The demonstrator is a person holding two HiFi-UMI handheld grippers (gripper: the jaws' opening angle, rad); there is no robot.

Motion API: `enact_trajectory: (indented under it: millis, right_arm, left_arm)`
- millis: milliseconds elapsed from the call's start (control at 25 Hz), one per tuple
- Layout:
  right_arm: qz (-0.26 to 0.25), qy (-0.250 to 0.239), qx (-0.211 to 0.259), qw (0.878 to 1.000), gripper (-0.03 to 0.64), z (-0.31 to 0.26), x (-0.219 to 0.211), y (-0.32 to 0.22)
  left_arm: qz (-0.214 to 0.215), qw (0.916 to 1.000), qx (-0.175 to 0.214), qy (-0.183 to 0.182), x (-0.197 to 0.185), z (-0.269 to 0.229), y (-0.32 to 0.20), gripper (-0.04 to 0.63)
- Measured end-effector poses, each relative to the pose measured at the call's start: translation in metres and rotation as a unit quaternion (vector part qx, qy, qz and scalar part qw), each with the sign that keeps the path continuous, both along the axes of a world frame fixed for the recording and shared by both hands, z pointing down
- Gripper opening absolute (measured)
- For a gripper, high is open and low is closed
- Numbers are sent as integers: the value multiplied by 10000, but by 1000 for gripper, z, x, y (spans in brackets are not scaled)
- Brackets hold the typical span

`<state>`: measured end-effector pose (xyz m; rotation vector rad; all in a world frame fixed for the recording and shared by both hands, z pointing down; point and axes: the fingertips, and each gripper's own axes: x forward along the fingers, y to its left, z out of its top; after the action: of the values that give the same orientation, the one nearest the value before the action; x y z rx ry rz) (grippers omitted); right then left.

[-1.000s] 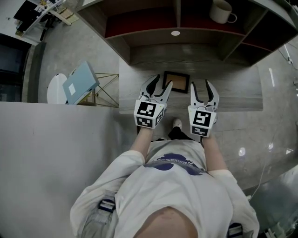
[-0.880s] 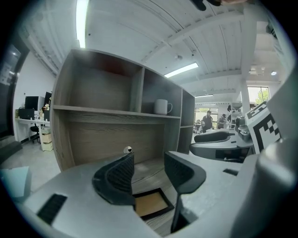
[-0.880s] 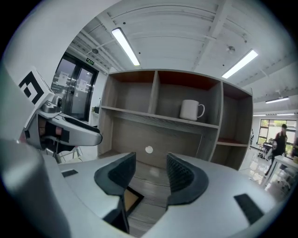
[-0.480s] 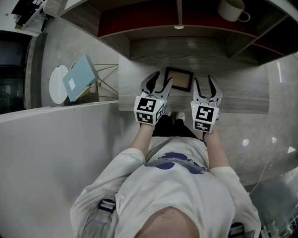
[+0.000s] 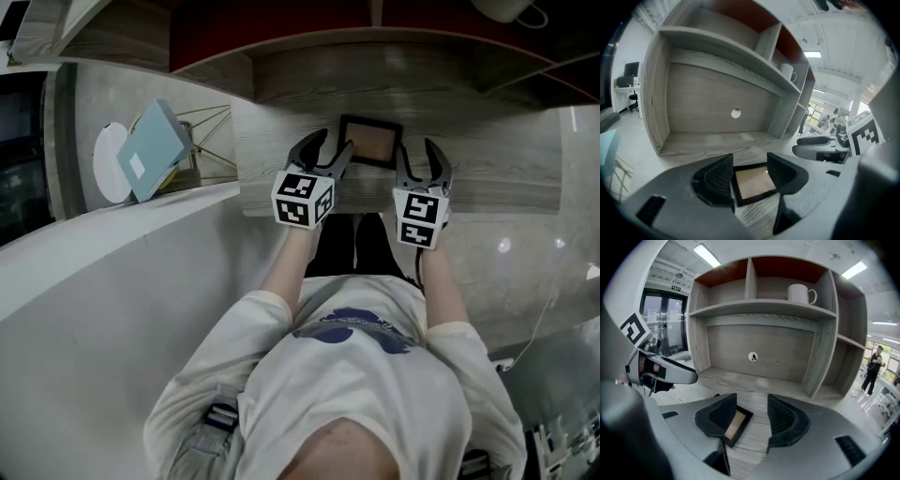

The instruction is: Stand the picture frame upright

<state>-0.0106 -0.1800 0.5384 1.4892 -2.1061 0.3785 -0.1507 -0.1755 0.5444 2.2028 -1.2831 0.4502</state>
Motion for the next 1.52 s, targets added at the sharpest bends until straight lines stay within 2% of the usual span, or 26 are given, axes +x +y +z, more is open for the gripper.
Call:
enact_trajectory:
  millis: [240,400,840,1520]
  right_arm:
    - [167,41,-499,9986,185,45,0,-3]
    - [192,63,-724,9972,184,71,-2,-7]
    - [299,-181,-1237,9917,184,112,-9,-6]
    - [351,-330,-1564,9865,160,132,-11,3]
  left_arm:
    - [159,9979,-631,27,-1,50,0,207]
    - [224,9960,-861,21,-2,74,0,207]
    - [395,9936,-1056,-115,0,103,-8,207]
    - [421,9893,-1378,-228,2,124,-1,202]
